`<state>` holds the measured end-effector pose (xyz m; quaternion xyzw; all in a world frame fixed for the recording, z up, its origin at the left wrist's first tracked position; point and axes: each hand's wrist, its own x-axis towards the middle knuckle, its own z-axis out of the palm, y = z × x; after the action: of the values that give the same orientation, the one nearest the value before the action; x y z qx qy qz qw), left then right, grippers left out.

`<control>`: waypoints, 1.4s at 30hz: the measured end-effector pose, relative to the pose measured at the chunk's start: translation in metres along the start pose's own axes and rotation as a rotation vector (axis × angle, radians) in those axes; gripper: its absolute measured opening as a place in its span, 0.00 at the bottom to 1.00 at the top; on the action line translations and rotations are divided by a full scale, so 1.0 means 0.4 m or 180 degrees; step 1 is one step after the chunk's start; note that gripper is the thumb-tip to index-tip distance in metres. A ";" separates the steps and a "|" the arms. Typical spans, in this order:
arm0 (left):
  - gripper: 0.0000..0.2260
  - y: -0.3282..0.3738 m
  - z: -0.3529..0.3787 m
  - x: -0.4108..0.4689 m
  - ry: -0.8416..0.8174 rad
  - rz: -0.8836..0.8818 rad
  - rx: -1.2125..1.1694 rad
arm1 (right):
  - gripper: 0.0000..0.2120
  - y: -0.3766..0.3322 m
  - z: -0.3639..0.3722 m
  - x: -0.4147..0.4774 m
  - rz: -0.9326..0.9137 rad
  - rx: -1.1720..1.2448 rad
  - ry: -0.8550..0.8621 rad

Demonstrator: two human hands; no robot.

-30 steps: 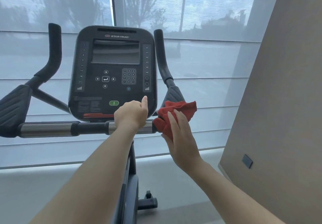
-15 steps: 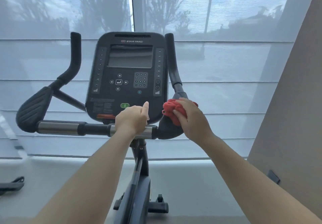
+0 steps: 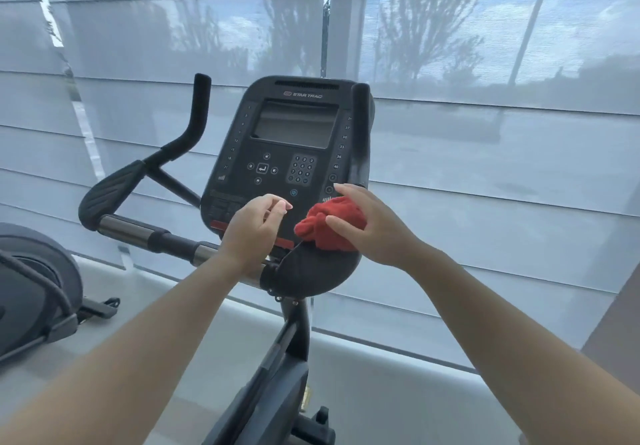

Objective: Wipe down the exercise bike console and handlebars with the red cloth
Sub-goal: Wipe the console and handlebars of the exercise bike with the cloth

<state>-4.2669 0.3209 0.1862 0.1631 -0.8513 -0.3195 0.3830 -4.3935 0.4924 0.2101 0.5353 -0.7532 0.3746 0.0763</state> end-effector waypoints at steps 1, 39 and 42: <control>0.08 0.039 0.013 0.000 0.0104 0.0114 -0.0066 | 0.24 0.008 -0.019 -0.001 0.0049 0.0187 0.0177; 0.27 0.226 0.308 0.457 0.0773 0.0281 0.0378 | 0.20 0.263 -0.283 0.556 -0.0398 0.0447 0.0319; 0.28 0.215 0.364 0.444 0.0150 -0.0278 0.0455 | 0.23 0.287 -0.279 0.595 -0.0536 0.0457 -0.0010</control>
<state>-4.4960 0.3531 0.2680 0.2345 -0.8547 -0.2704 0.3760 -4.6234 0.4032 0.3563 0.6014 -0.6769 0.4189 0.0677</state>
